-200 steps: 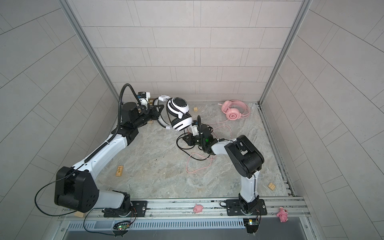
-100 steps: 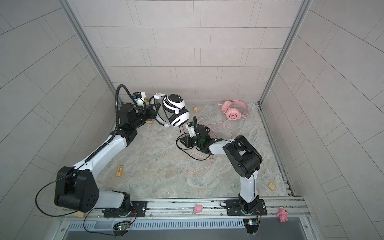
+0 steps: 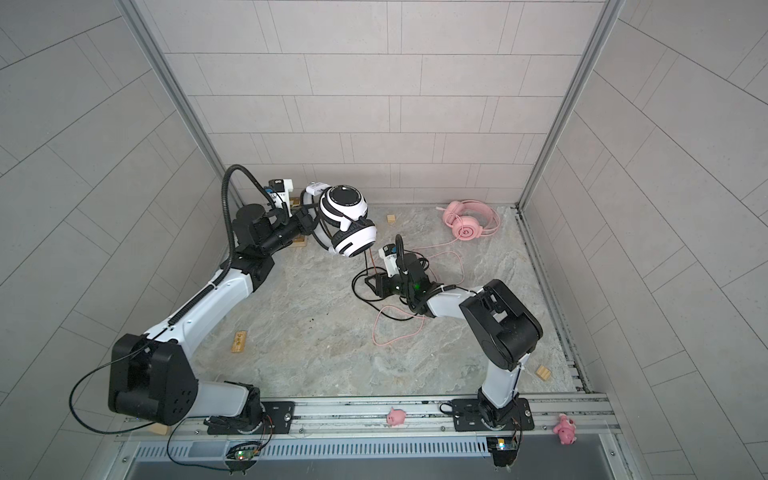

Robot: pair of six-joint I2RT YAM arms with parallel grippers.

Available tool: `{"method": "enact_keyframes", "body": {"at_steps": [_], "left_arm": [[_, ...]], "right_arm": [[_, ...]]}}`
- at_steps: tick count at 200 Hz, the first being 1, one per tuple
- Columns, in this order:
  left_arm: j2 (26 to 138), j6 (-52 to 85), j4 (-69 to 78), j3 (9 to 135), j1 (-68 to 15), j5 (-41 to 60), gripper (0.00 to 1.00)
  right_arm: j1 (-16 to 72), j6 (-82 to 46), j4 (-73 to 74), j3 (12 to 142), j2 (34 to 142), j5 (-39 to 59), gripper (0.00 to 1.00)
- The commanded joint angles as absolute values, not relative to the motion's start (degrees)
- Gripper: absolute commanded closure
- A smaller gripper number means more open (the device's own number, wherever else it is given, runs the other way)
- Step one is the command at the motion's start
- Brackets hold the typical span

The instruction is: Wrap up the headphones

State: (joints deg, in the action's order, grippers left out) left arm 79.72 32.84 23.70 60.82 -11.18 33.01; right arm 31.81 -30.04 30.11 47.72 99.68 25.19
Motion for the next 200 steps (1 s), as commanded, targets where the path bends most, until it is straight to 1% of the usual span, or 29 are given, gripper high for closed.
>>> {"method": "enact_keyframes", "body": {"at_steps": [1, 6, 23, 30, 49, 86, 117, 119, 122, 125, 165, 200], "left_arm": [[77.1, 34.1, 28.0, 63.3, -11.4, 33.9, 1.00], [77.2, 34.2, 28.0, 63.5, -11.5, 34.1, 1.00], [77.2, 34.5, 28.1, 63.5, -11.6, 34.1, 1.00], [77.2, 34.5, 28.1, 63.6, -11.6, 34.2, 1.00], [77.2, 34.7, 28.0, 63.6, -11.6, 34.4, 1.00], [76.7, 34.6, 27.9, 63.6, -11.6, 34.4, 1.00], [76.9, 35.0, 27.9, 63.5, -11.6, 34.2, 1.00], [76.8, 35.0, 27.9, 63.5, -11.5, 34.2, 1.00], [76.8, 35.0, 27.9, 63.6, -11.5, 34.1, 1.00], [76.7, 35.1, 27.9, 63.5, -11.5, 34.2, 1.00], [75.4, 34.7, 27.4, 63.0, -11.5, 32.0, 1.00], [74.9, 35.0, 27.6, 62.7, -11.4, 31.5, 1.00]], "right_arm": [[31.7, -28.8, 33.2, 47.1, 98.6, 24.2, 0.42], [31.7, -28.6, 33.6, 47.2, 98.8, 24.6, 0.36], [31.7, -28.2, 33.7, 48.3, 99.6, 25.6, 0.33], [31.8, -28.1, 33.8, 48.9, 100.1, 26.3, 0.28], [32.3, -28.5, 34.0, 51.3, 101.7, 26.6, 0.28], [33.8, -30.2, 32.2, 58.9, 108.7, 24.3, 0.26], [34.7, -34.0, 35.1, 62.6, 113.3, 21.8, 0.25], [34.8, -34.3, 35.2, 62.8, 113.5, 21.6, 0.24], [34.9, -34.7, 35.3, 63.0, 113.8, 21.2, 0.19], [35.2, -35.0, 35.3, 63.3, 114.1, 20.7, 0.18], [37.3, -36.6, 32.9, 62.7, 113.3, 10.5, 0.18], [38.3, -45.1, 39.8, 61.9, 116.0, 3.7, 0.21]]}}
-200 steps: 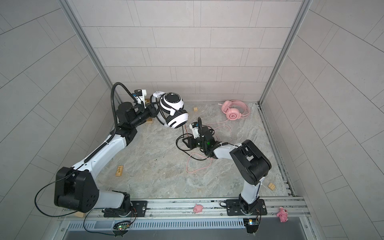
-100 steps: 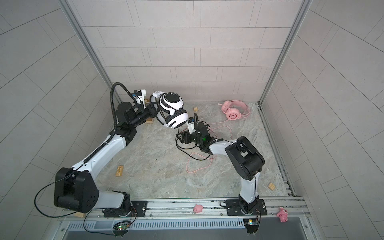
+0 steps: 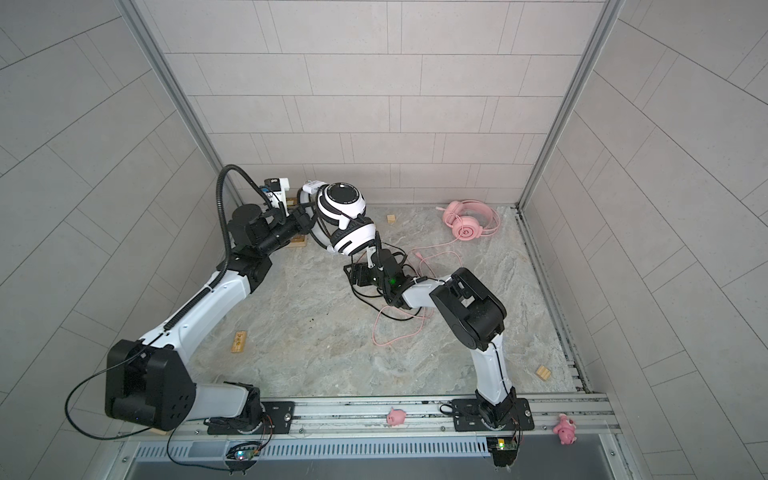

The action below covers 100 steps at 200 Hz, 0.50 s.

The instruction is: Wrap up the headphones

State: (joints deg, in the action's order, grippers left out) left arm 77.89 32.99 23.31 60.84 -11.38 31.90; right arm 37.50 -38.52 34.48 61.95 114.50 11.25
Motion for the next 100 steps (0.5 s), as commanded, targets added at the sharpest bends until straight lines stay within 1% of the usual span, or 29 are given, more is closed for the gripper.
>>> {"method": "enact_keyframes", "body": {"at_steps": [1, 28, 47, 85, 93, 100], "left_arm": [[74.8, 35.0, 27.6, 62.7, -11.4, 31.5, 1.00], [74.5, 34.8, 27.5, 61.9, -11.5, 29.7, 1.00], [74.7, 35.3, 27.9, 61.8, -11.4, 29.8, 1.00], [74.7, 35.7, 27.9, 62.0, -11.2, 30.0, 1.00], [74.6, 36.0, 28.0, 62.0, -11.1, 29.9, 1.00], [74.5, 36.0, 28.0, 62.0, -10.9, 29.9, 1.00]], "right_arm": [[38.4, -45.2, 39.9, 61.9, 116.1, 3.5, 0.21], [42.2, -46.2, 40.9, 64.5, 119.5, -4.5, 0.22], [43.7, -47.3, 43.7, 67.4, 123.0, -4.5, 0.24], [44.9, -46.2, 42.1, 71.6, 127.1, -5.1, 0.27], [44.8, -45.9, 42.6, 71.9, 127.8, -4.8, 0.30], [44.7, -45.4, 42.9, 72.2, 128.4, -4.1, 0.36]]}}
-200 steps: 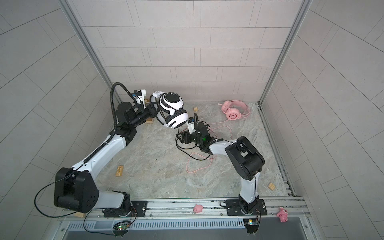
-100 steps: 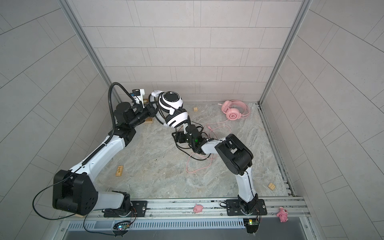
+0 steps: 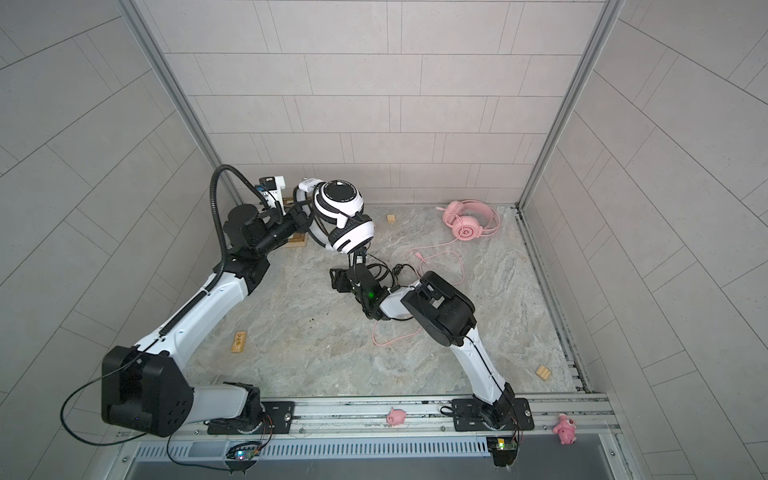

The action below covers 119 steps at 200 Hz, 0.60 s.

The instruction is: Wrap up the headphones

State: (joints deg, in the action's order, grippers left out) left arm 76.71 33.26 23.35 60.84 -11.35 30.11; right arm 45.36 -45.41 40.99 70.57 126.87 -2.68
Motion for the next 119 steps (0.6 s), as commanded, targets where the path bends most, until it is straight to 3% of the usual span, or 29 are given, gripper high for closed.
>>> {"method": "enact_keyframes", "body": {"at_steps": [1, 14, 32, 53, 119], "left_arm": [[74.5, 36.0, 28.0, 62.0, -10.9, 29.9, 1.00], [74.3, 35.9, 27.7, 61.8, -10.7, 29.4, 1.00], [74.1, 35.9, 26.9, 61.4, -10.1, 28.1, 1.00], [74.3, 36.0, 26.4, 61.5, -9.0, 27.6, 1.00], [73.9, 37.1, 23.9, 59.2, -3.5, 18.3, 1.00]], "right_arm": [[44.7, -45.4, 42.9, 72.3, 128.4, -4.0, 0.36], [44.7, -44.4, 42.4, 72.6, 128.8, -2.9, 0.49], [44.7, -43.4, 43.0, 70.6, 127.7, -2.2, 0.74], [44.7, -41.9, 42.9, 67.6, 125.4, -0.6, 0.89], [47.7, -34.5, 38.4, 55.7, 116.3, 3.6, 0.98]]}}
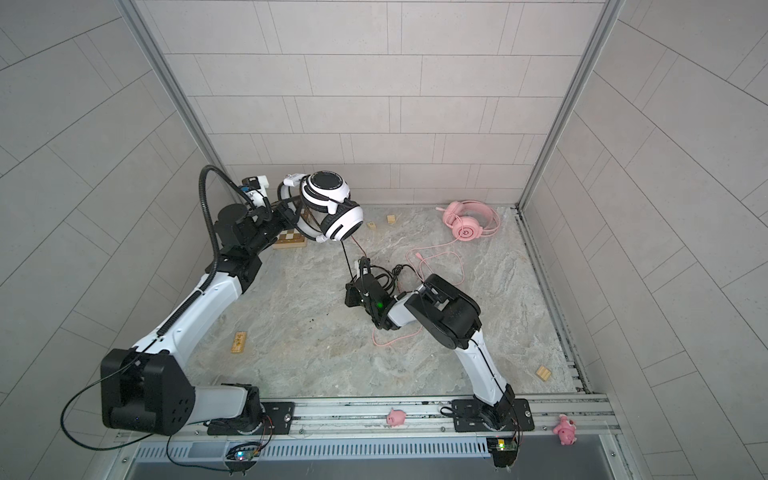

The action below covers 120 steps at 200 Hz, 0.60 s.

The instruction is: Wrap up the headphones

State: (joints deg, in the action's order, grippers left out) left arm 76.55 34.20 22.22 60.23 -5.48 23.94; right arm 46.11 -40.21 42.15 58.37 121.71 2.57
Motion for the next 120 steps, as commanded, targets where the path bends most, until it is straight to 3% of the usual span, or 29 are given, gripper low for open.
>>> {"method": "enact_keyframes", "body": {"at_steps": [1, 63, 120], "left_arm": [[73.9, 37.2, 24.0, 59.1, -3.4, 18.0, 1.00], [73.8, 40.2, 22.3, 56.3, 3.8, 6.6, 1.00], [73.6, 39.7, 22.0, 56.0, 7.1, 3.9, 1.00]], "right_arm": [[47.7, -34.2, 38.1, 55.6, 116.1, 3.5, 0.98], [49.0, -27.7, 29.3, 46.9, 104.9, 2.7, 1.00], [52.3, -26.0, 22.5, 40.4, 94.2, -0.1, 1.00]]}}
